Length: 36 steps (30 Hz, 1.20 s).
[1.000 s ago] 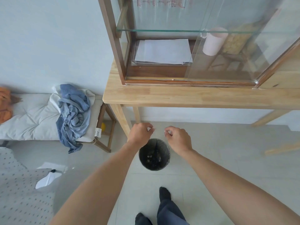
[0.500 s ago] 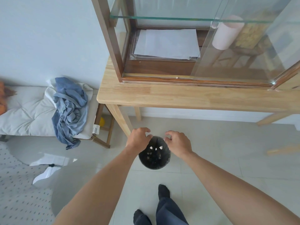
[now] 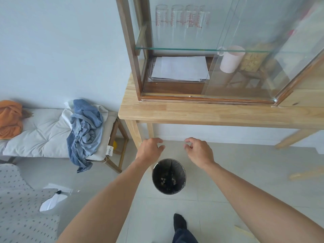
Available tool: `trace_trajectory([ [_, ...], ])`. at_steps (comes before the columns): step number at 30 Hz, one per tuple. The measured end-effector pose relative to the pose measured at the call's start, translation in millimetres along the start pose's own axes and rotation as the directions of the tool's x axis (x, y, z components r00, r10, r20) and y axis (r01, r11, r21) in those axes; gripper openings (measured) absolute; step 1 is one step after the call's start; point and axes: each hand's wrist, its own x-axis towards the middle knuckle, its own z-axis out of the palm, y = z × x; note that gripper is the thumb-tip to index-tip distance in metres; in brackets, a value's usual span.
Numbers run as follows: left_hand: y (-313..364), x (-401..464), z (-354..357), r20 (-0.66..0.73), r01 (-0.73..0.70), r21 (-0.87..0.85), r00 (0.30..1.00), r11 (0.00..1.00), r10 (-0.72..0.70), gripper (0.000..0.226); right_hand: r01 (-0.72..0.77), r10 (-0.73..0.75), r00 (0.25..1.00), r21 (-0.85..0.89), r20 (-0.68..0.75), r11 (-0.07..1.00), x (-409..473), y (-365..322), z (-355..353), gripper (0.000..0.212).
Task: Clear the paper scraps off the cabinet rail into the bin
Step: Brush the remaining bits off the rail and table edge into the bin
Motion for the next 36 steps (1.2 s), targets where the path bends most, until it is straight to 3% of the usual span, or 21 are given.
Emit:
trace_trajectory([
  [12,43,1,-74,-0.161,-0.151,-0.012,0.976,0.988,0.147,0.032,0.066,-0.058,0.983,0.042,-0.173,0.997,-2,-46,-77,0.027],
  [19,64,25,-101,-0.188,-0.165,0.026,0.968,0.986,0.167,0.032,0.083,-0.069,0.972,0.054,-0.225,0.995,24,-63,-106,0.029],
  [36,56,78,-81,-0.250,-0.176,-0.054,0.955,0.983,0.157,0.028,0.085,-0.092,0.945,-0.037,-0.313,0.996,106,-79,-100,0.027],
])
